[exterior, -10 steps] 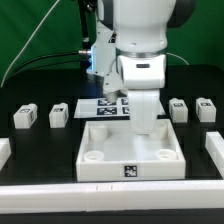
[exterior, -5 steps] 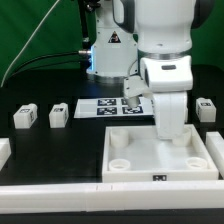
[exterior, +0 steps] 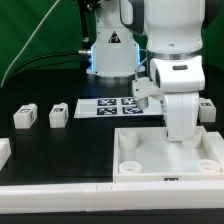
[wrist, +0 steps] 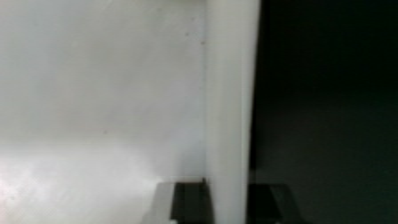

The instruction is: Assemble one leg

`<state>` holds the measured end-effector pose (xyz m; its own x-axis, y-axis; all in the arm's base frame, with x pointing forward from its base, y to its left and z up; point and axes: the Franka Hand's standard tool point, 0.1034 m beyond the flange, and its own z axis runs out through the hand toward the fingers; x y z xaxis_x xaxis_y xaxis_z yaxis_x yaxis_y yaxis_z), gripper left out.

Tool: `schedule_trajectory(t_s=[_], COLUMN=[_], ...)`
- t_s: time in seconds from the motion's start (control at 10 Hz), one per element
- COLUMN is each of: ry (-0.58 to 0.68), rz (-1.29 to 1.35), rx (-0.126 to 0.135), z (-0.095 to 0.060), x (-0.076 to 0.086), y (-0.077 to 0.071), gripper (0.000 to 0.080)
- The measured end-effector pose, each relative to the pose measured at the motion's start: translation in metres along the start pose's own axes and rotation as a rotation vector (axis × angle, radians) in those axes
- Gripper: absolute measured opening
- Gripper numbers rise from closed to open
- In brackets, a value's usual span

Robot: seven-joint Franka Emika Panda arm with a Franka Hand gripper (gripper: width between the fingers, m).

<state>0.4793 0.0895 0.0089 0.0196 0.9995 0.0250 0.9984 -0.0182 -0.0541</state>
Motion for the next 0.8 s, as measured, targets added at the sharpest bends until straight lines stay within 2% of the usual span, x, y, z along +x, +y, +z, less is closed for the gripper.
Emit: schedule_trajectory(t_s=[0.1, 0.2, 0.3, 0.4, 0.5, 0.8], ry=[0.000, 0.000, 0.000, 0.000, 0.000, 0.000], rz=[0.000, 0.002, 0.002, 0.002, 0.002, 0.004], rx=[0.000, 0.002, 0.002, 0.002, 0.002, 0.002], z=[0.0003, 0.0011, 0.0012, 0.0012, 0.0012, 0.0009], x=[-0.0002, -0.0008, -0.0010, -0.0011, -0.0012, -0.0020], y=[-0.0003, -0.0008, -0.0008, -0.0008, -0.0008, -0.0004], gripper=[0.0158, 0.0340, 0.0477, 0.0477, 0.0610, 0.0647])
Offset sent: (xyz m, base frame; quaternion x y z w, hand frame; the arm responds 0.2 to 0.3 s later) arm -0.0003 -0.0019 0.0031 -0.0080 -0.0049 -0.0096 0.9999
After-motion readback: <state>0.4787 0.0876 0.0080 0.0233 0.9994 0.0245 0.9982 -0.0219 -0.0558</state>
